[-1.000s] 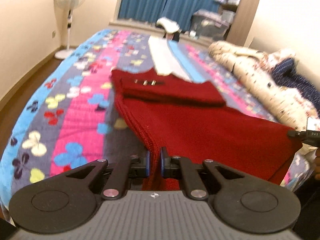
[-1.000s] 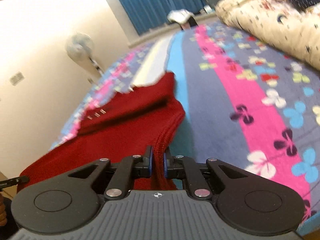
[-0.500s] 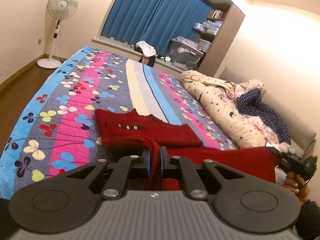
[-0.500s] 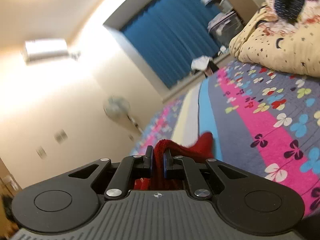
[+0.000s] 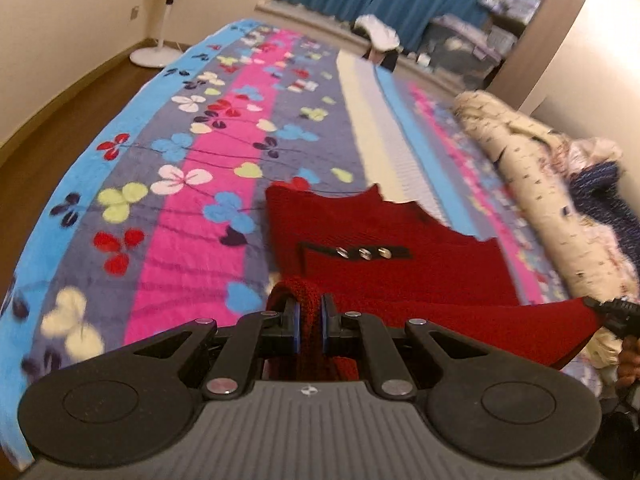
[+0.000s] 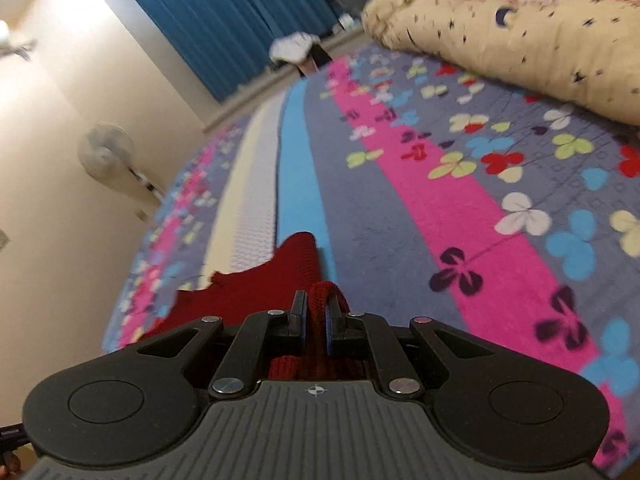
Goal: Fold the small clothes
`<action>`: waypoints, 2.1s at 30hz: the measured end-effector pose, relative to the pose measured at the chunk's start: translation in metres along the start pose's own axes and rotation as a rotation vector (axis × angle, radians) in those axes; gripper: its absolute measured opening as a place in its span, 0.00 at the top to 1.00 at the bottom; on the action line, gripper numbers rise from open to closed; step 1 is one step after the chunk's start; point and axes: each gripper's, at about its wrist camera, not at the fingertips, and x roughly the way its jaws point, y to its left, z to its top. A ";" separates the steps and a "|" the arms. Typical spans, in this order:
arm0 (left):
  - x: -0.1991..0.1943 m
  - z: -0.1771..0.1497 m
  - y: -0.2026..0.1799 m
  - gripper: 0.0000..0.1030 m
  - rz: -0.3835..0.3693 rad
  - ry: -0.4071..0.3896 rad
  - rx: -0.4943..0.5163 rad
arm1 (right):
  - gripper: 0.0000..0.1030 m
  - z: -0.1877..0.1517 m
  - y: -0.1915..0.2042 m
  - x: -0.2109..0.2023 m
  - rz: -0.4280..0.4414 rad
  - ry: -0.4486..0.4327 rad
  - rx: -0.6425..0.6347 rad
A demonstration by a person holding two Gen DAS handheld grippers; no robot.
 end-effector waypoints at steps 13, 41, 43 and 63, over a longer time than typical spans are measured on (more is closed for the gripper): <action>0.074 0.027 0.045 0.69 -0.028 0.078 -0.074 | 0.69 0.015 -0.022 0.065 -0.102 -0.028 0.010; 0.090 0.016 0.007 0.46 -0.044 0.140 0.296 | 0.66 -0.004 -0.009 0.115 -0.012 0.200 -0.196; 0.094 0.021 0.004 0.46 -0.037 0.121 0.284 | 0.66 0.001 -0.008 0.117 -0.001 0.171 -0.165; 0.116 0.050 0.014 0.45 0.087 0.051 0.070 | 0.56 0.012 -0.018 0.125 -0.097 0.090 -0.020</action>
